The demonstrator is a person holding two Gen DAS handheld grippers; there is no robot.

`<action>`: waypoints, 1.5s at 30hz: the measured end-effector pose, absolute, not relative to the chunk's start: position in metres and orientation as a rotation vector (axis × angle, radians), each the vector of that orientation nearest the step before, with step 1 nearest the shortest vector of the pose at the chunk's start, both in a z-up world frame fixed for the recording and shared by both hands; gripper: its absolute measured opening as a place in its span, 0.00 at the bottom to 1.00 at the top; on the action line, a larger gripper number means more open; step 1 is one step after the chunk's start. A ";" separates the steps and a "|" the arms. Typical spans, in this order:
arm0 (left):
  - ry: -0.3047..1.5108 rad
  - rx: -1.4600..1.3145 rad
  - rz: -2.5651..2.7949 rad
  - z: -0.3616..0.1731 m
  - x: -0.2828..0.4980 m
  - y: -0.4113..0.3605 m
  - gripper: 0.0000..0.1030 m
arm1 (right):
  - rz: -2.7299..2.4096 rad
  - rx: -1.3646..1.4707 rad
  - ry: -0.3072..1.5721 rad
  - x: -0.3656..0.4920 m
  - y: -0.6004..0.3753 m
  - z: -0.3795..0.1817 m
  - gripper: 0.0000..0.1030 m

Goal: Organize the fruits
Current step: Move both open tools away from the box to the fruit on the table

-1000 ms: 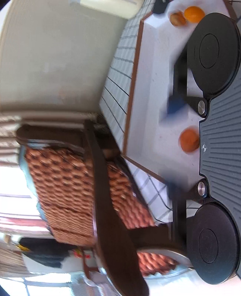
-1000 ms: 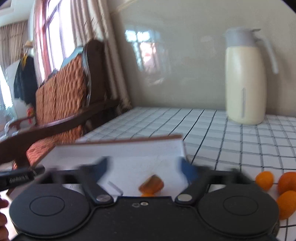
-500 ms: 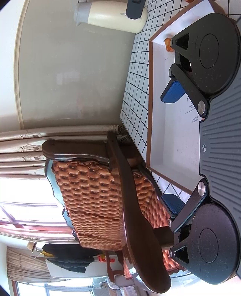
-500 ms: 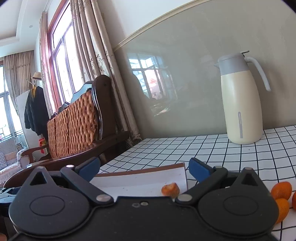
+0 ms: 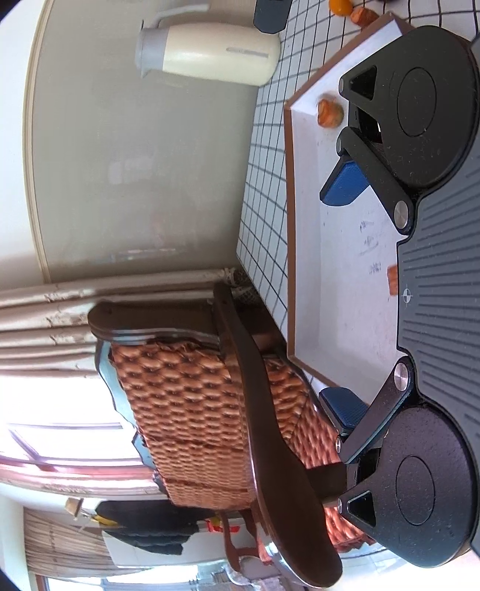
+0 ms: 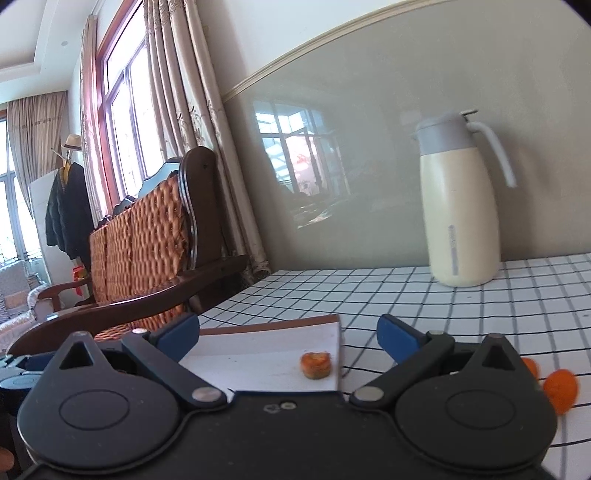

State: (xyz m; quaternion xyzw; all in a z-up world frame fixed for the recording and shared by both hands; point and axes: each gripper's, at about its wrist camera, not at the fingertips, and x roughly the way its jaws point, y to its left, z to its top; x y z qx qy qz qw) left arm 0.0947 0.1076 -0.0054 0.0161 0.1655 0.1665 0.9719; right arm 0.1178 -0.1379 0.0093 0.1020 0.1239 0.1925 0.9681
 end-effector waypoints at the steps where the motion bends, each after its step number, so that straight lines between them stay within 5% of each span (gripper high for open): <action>1: 0.329 0.041 0.330 -0.005 0.094 0.103 1.00 | 0.383 0.197 0.246 0.116 -0.141 0.010 0.94; 45: 0.397 0.129 -0.140 -0.027 0.079 -0.094 1.00 | 0.037 0.238 0.345 0.066 -0.294 -0.012 0.94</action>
